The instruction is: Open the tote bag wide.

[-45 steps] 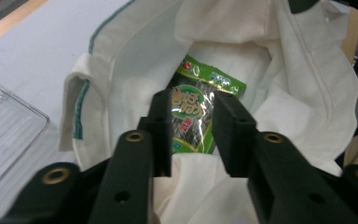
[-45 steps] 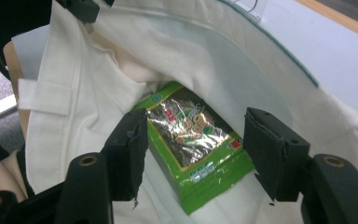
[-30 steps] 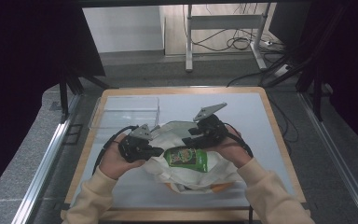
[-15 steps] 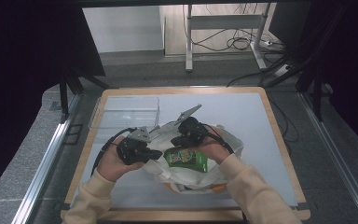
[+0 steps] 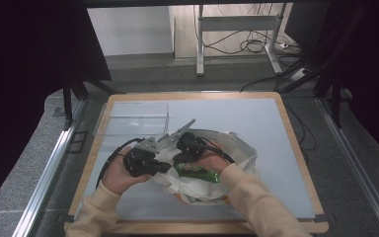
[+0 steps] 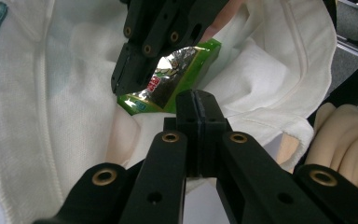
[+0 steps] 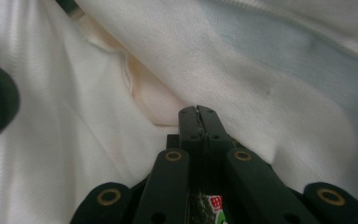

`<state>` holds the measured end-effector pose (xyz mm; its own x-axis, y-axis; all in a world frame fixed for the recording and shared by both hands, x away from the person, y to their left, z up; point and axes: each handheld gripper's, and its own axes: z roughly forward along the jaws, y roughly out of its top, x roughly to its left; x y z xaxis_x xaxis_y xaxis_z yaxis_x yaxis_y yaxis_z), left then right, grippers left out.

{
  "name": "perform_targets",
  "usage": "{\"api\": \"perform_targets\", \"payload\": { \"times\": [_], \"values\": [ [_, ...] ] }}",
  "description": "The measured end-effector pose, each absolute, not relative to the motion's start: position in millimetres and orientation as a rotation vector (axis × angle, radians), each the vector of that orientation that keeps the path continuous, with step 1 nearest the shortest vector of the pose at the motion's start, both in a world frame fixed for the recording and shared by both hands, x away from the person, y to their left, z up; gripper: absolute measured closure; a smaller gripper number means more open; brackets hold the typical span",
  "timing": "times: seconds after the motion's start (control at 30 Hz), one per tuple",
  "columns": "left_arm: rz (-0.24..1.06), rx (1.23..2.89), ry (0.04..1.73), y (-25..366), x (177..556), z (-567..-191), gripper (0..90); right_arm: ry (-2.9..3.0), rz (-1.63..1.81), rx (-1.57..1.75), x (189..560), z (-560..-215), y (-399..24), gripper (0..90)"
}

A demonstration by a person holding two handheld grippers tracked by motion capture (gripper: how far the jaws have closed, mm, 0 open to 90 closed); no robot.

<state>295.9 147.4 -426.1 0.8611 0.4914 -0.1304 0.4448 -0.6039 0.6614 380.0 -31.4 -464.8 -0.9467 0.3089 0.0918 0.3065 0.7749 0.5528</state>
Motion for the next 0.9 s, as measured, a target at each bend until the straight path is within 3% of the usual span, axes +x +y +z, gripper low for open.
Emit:
{"api": "perform_targets", "payload": {
  "times": [0.9],
  "values": [
    [-0.011,2.346,0.689,143,299,-446,89.9,2.793,0.891,0.543,425,-472,-28,89.1]
  ]
}}
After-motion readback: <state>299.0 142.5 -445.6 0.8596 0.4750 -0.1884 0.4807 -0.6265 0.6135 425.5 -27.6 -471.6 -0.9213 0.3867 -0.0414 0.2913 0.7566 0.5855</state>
